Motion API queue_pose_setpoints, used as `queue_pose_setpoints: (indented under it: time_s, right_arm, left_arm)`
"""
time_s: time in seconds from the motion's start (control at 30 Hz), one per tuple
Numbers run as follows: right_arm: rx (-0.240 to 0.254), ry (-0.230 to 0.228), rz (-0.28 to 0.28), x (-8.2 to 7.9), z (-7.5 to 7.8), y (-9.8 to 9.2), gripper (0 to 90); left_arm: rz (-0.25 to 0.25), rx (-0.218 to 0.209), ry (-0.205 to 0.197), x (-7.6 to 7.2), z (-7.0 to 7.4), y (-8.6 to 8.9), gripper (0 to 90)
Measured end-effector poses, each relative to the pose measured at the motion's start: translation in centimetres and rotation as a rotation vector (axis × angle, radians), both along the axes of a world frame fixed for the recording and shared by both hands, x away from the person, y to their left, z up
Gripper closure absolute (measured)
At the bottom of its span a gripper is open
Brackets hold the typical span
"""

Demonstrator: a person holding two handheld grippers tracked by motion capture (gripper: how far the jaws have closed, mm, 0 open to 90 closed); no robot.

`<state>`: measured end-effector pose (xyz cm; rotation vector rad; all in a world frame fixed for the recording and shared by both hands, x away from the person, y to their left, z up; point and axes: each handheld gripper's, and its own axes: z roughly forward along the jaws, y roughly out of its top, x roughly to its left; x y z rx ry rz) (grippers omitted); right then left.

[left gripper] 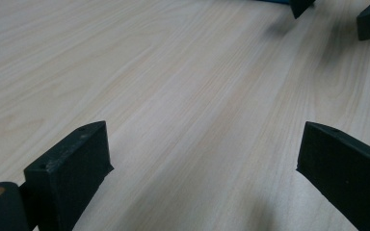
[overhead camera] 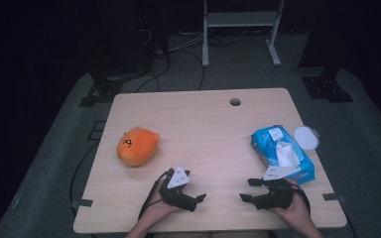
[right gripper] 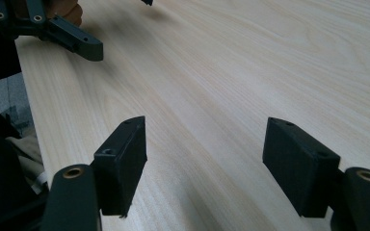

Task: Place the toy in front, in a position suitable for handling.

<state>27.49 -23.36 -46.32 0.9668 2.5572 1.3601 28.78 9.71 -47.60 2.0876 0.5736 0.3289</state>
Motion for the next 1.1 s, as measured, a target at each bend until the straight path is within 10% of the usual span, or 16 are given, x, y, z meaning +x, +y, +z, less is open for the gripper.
queue_pose_setpoints:
  time_s: [0.5,1.1]
  right_arm:
    - [-0.002,0.002,0.001,0.0,-0.1,-0.1,30.8]
    - [0.009,0.009,-0.036,0.1,-0.1,-0.6,30.0]
  left_arm:
    - [0.036,0.022,-0.039,0.2,1.3,0.1,3.2]
    - [0.070,0.032,-0.122,2.6,6.5,3.8,2.9]
